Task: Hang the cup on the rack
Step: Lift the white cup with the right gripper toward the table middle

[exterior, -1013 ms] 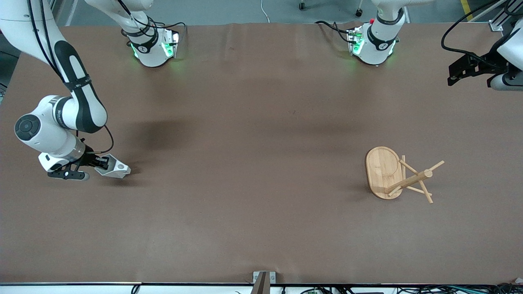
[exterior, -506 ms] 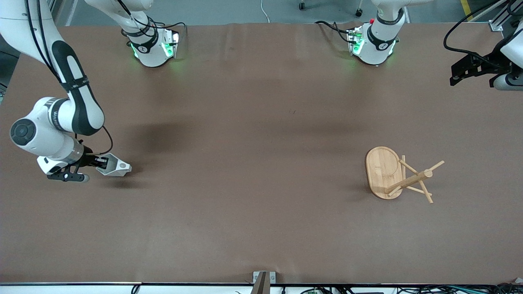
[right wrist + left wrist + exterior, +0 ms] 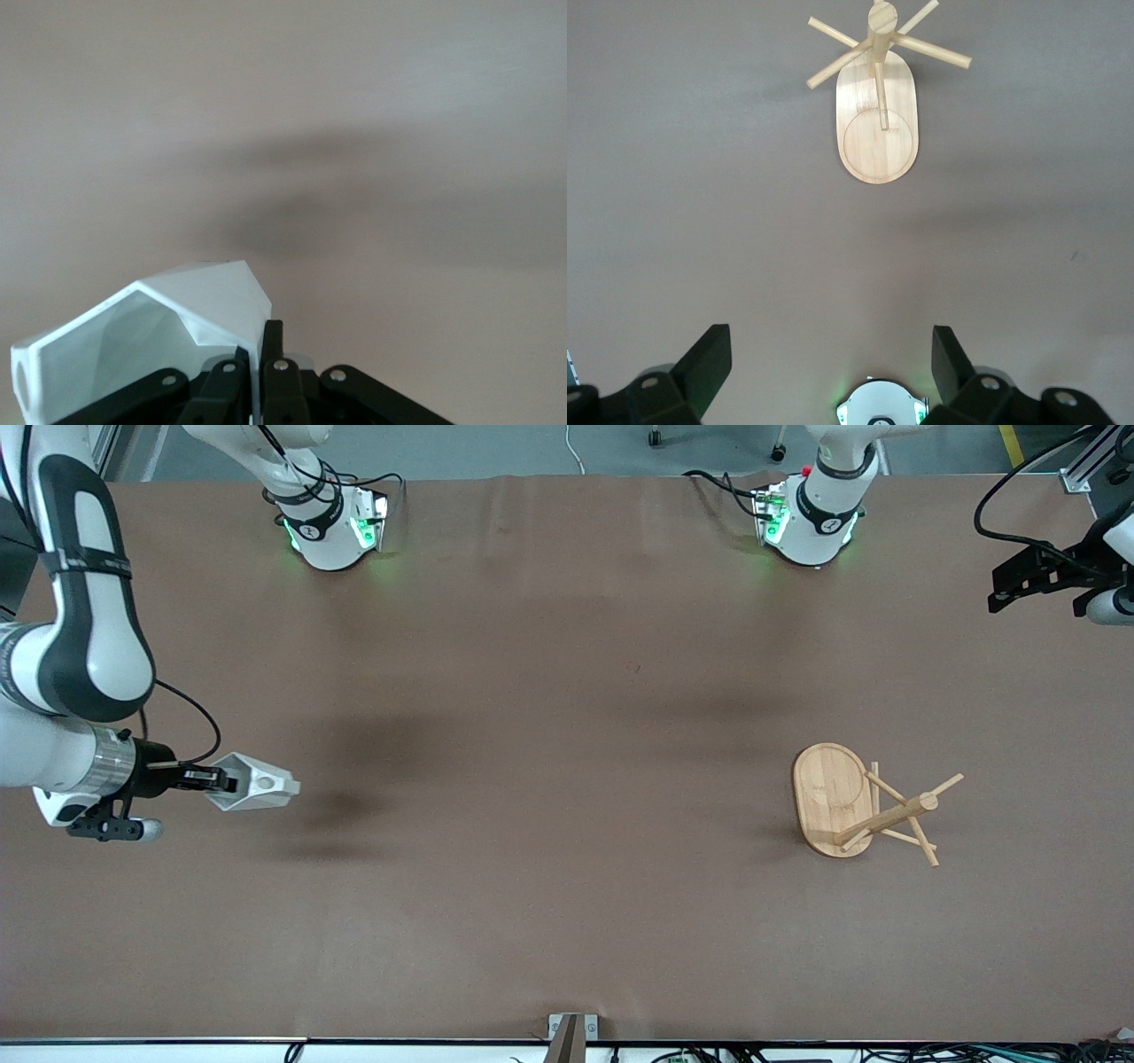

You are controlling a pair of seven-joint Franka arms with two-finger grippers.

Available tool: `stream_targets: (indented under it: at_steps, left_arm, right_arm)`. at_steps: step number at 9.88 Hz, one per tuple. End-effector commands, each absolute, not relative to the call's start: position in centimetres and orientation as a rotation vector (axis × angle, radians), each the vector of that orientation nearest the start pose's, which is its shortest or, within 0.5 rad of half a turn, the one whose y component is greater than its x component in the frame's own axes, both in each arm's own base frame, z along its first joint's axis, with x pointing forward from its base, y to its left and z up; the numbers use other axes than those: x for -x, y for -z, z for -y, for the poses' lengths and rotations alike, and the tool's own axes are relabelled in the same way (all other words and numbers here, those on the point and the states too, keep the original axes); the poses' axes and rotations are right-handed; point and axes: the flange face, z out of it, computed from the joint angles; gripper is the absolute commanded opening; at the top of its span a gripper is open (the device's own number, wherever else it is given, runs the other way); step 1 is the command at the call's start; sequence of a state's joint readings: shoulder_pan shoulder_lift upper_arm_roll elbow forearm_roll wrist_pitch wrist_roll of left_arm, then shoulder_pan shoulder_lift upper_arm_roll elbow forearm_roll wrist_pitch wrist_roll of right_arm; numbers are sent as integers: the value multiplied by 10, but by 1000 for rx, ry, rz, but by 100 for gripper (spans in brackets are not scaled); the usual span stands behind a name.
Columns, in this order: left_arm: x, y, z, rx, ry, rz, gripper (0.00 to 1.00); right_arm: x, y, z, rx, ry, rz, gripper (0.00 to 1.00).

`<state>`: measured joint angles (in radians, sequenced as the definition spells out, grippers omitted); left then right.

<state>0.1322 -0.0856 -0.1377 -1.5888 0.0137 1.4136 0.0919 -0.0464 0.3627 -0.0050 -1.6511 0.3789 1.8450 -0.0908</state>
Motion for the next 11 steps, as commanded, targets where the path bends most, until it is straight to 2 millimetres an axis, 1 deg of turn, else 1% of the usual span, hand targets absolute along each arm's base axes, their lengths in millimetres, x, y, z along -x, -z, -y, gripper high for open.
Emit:
stream_targets:
  at_steps: [1,2,3,4,5,6,7,8,9,10,11]
  left_arm:
    - [-516,-636,15,3140,-199,-196,100]
    - [-519,-635,22,3180,-198,-213,100]
    - [-525,-635,26,3206,-193,-237,100]
    - [-526,-634,41,3257,-199,-286,100]
    - [-528,-624,74,3273,-239,-377,100]
    - [-526,-615,109,3261,-271,-481,100]
    - [-517,-616,156,3226,-254,-625,100]
    - [-505,-617,205,3204,-218,-764,100]
    - [-493,-618,250,3185,-162,-879,100]
    - [-481,-622,284,3171,-94,-979,100]
    - [-475,-620,316,3195,-38,-1068,100]
  right_arm:
    - [-637,-409,-71,2594,-230,-55,1]
    - [-634,-412,-108,2502,-240,-30,1]
    - [-631,-416,-132,2412,-246,-34,1]
    - [-626,-420,-162,2316,-268,-26,0]
    - [-621,-423,-185,2246,-286,-18,0]
    - [-613,-427,-214,2201,-311,16,0]
    - [-608,-427,-236,2161,-317,23,0]
    - [-599,-419,-261,2117,-340,-8,0]
    - [-593,-423,-283,2064,-348,-49,0]
    - [-587,-426,-305,2029,-354,-83,0]
    - [-580,-426,-324,2017,-362,-101,0]
